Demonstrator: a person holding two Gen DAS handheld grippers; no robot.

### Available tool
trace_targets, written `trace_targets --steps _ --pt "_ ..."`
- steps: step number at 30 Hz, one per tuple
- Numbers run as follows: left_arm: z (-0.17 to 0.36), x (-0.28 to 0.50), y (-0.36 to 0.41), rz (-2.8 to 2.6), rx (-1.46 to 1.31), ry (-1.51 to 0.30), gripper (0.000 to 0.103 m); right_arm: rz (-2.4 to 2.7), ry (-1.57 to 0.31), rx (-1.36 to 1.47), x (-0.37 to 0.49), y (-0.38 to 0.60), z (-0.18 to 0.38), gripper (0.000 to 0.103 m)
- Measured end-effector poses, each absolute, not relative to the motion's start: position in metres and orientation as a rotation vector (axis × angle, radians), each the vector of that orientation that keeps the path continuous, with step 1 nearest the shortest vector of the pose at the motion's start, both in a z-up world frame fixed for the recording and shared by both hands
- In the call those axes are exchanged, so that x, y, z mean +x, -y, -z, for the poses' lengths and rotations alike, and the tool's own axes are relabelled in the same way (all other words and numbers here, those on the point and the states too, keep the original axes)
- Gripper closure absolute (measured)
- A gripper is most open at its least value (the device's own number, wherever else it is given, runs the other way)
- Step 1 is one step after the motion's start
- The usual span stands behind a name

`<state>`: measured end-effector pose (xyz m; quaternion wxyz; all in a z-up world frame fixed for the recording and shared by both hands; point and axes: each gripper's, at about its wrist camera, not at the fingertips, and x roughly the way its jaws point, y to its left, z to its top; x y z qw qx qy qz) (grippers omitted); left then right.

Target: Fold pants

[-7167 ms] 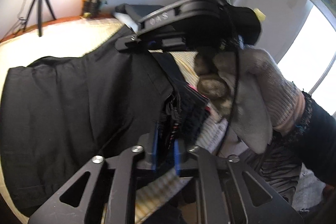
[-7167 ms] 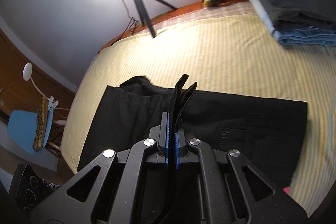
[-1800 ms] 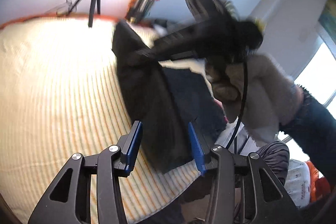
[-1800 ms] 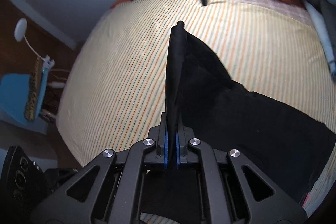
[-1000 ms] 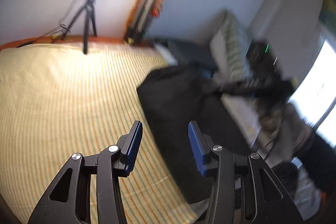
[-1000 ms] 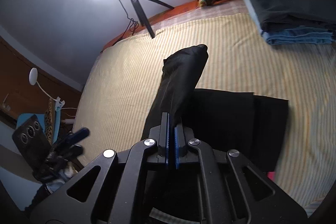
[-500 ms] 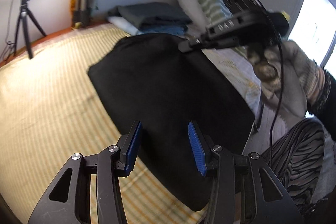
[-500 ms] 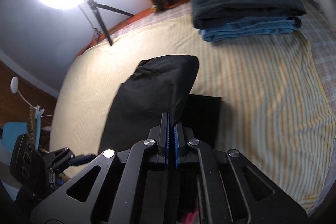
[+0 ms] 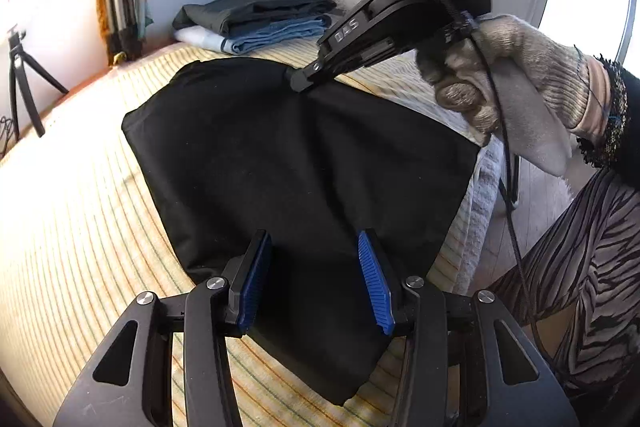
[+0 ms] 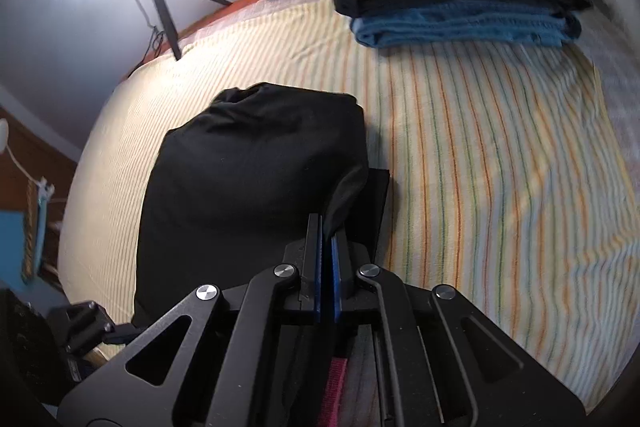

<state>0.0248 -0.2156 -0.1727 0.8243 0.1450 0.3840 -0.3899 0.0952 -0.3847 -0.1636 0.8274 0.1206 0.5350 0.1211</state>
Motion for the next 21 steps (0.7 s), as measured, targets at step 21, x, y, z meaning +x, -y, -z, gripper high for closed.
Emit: trace_targets --steps 21 --pt "0.146 0.058 0.187 0.779 0.092 -0.906 0.056 -0.331 -1.135 0.080 -0.020 0.362 0.142 0.092"
